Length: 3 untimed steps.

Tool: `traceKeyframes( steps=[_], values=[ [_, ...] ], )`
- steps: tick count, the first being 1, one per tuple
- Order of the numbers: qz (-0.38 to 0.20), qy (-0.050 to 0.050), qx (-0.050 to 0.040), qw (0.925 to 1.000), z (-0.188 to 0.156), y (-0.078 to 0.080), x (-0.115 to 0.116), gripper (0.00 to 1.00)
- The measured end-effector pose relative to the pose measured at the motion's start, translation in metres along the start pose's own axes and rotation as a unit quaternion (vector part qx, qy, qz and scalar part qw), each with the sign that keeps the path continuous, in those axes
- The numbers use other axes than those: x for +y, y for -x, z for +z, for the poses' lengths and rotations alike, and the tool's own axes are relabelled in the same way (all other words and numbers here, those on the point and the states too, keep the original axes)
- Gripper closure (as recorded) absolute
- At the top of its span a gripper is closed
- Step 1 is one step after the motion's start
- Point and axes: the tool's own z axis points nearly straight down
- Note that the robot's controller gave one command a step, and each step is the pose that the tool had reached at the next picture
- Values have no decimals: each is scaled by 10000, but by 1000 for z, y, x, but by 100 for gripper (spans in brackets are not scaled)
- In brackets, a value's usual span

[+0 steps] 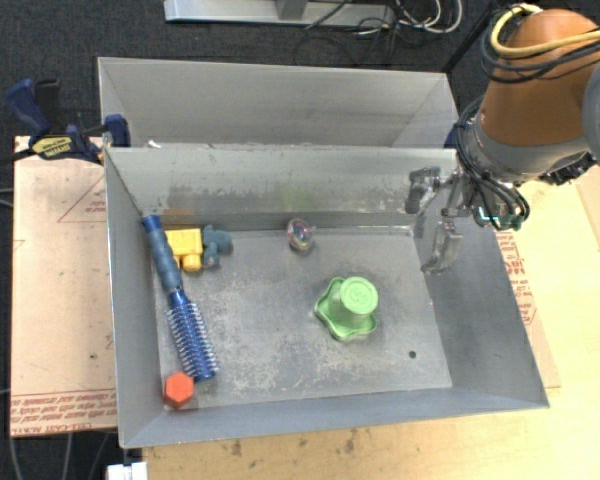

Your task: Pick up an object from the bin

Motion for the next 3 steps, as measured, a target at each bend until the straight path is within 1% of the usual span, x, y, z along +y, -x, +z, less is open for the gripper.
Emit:
traceKeyframes(
  steps=[1,2,3],
  values=[
    [-1279,9,0,9918,110,-36,69,0],
    [-1265,-1,-57,9920,175,-27,51,0],
    [-1281,-13,-87,9917,169,-25,51,100]
  ],
)
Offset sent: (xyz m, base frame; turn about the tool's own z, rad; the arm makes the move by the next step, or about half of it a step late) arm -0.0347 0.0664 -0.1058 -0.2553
